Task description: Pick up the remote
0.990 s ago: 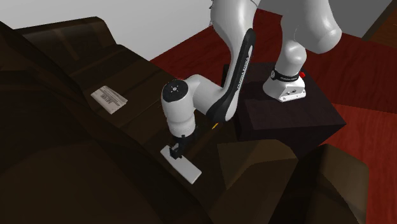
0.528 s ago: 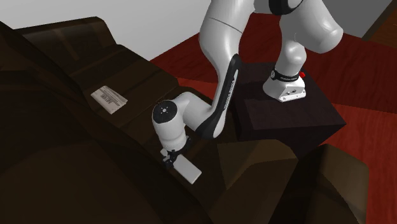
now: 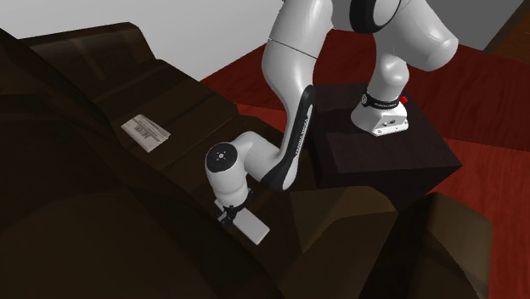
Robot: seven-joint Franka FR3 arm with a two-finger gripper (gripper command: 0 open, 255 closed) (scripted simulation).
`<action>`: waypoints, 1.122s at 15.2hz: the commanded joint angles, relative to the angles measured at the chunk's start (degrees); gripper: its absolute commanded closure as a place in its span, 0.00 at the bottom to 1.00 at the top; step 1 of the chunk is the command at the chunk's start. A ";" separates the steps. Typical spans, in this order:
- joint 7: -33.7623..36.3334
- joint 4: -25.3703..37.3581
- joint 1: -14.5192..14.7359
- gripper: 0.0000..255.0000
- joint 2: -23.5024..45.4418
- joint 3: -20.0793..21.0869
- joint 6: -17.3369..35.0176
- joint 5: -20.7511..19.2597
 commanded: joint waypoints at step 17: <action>-0.55 -2.19 -1.05 1.00 -4.99 1.58 -2.61 1.17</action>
